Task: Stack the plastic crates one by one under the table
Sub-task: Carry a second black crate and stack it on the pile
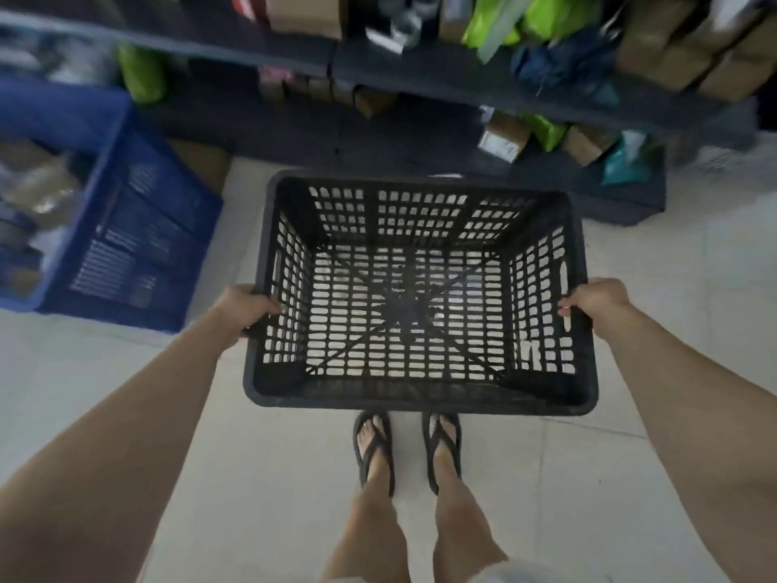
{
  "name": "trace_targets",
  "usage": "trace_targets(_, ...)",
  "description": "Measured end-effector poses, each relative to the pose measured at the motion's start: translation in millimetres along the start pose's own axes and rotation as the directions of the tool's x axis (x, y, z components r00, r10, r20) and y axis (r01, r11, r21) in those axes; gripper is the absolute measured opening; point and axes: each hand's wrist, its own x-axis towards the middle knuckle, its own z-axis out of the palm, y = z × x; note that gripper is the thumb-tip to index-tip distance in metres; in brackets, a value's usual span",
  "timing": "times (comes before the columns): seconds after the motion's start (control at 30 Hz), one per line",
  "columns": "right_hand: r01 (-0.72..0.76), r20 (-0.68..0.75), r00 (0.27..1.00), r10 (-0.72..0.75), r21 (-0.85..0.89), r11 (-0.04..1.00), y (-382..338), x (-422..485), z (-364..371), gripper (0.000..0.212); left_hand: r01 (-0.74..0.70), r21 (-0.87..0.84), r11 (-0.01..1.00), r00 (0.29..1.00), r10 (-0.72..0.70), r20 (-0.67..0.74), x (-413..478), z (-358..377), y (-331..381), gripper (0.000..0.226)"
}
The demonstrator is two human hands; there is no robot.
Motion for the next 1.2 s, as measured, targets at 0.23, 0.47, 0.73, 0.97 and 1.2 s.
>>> trace_targets(0.23,0.047,-0.154,0.987,-0.037,0.065,0.997,5.4,-46.4,-152.2,0.010,-0.318,0.214,0.924,0.947,0.318,0.034,-74.8,28.1,145.0,0.020)
trace_targets(0.47,0.070,-0.394,0.919,-0.007,0.146,0.987,97.3,-58.2,-316.6,0.016,-0.552,0.314,0.772,0.833,0.531,0.156,-157.3,167.3,253.3,0.031)
trace_targets(0.73,0.098,-0.502,0.865,0.001,0.170,0.981,215.1,-4.8,-514.6,0.019,-0.716,0.303,0.629,0.697,0.660,0.280,-259.6,378.2,351.5,0.016)
trace_targets(0.97,0.164,-0.591,0.800,0.103,0.380,0.910,293.3,87.5,-631.8,0.016,-0.726,0.248,0.642,0.683,0.627,0.375,-324.5,525.1,422.4,0.026)
trace_targets(1.2,0.131,-0.619,0.757,0.210,0.458,0.879,303.7,214.8,-719.8,0.015,-0.768,0.284,0.574,0.639,0.652,0.409,-330.1,658.7,532.8,0.022)
